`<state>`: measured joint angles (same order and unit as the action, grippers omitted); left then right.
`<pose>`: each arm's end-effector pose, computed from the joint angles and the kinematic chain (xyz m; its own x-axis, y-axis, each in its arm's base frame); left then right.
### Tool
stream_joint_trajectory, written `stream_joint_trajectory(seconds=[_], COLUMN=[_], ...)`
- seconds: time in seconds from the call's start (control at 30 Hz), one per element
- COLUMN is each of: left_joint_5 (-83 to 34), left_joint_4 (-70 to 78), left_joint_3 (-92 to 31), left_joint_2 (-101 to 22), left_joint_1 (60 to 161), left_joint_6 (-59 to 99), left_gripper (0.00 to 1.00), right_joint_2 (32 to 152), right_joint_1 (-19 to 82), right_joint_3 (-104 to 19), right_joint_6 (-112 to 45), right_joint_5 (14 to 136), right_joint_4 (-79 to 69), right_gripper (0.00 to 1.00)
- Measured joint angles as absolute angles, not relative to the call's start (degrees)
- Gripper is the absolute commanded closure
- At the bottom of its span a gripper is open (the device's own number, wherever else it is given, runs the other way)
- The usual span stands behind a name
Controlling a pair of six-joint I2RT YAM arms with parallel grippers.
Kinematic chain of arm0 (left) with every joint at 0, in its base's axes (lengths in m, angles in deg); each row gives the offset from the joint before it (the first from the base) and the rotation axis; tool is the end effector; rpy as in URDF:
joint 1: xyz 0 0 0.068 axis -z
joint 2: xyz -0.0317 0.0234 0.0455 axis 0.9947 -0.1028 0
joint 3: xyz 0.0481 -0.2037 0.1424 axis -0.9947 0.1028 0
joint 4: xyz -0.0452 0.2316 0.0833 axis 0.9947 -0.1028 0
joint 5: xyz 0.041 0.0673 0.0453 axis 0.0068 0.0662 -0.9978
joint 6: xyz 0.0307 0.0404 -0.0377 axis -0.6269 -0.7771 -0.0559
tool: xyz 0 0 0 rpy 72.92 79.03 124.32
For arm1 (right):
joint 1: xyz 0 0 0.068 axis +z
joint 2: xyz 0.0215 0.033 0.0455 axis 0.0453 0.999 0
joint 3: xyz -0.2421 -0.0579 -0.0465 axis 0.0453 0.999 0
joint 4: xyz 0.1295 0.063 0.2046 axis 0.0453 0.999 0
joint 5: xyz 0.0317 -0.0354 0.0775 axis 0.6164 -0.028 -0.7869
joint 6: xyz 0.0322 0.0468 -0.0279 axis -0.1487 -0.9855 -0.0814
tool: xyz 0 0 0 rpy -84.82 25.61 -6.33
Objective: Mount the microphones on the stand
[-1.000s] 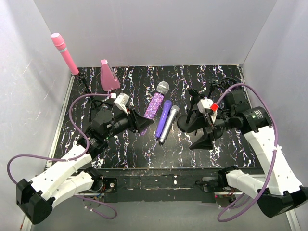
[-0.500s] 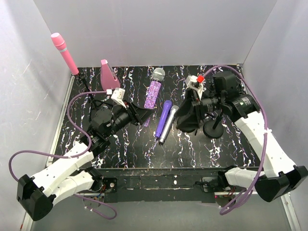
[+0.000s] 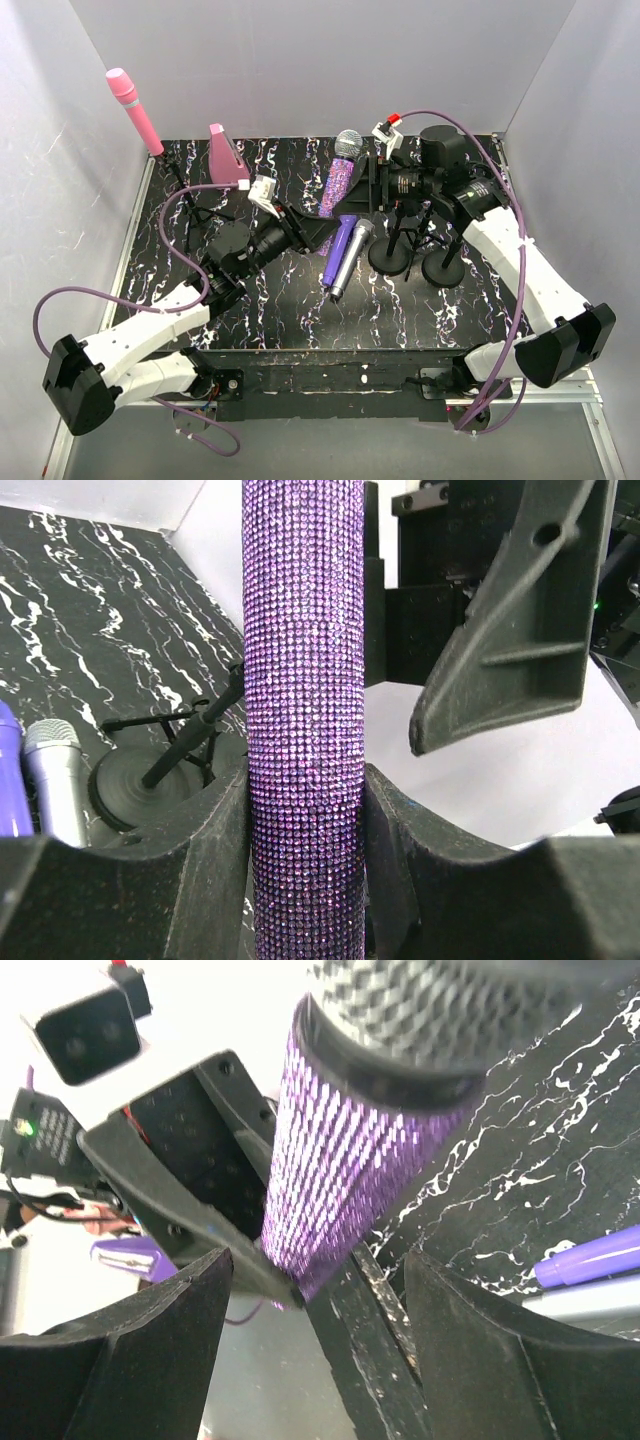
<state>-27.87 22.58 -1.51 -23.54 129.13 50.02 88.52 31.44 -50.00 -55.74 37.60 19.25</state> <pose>0.1795 -0.1856 0.3248 -0.4689 -0.4663 -0.7501 0.6093 0.4441 -0.6570 0.2426 0.1728 0.3962 -0.7090 0.0058 -0.7051 -0.6612 0.3421 0.6677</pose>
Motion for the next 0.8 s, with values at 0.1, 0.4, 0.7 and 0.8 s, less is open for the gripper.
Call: stream_joint_trajectory(seconds=[0.1,0.4,0.7,0.8], left_joint_5=[-28.68,-33.77,-34.56,-33.51], left_joint_4=[23.8,25.2,24.79,23.06], left_joint_3=[-1.66,-3.06,-3.14,-2.99], left_joint_2=[-24.72,-27.41,-28.39,-26.56], left_joint_1=[130.6,134.58,135.21,135.34], left_joint_6=[50.0,49.98,50.0,49.69], left_gripper=[1.0,1.0,0.29,0.02], right_joint_2=[88.52,88.76,88.69,88.23], right_joint_1=[32.01,33.84,33.69,33.8], right_joint_3=[-49.83,-45.13,-42.57,-41.89], right_joint_6=[-59.48,-64.38,-64.22,-62.34], right_joint_5=[39.11,39.61,39.39,38.43], right_joint_4=[17.1,10.26,7.33,7.31], right_gripper=[0.24,0.55,0.95,0.98])
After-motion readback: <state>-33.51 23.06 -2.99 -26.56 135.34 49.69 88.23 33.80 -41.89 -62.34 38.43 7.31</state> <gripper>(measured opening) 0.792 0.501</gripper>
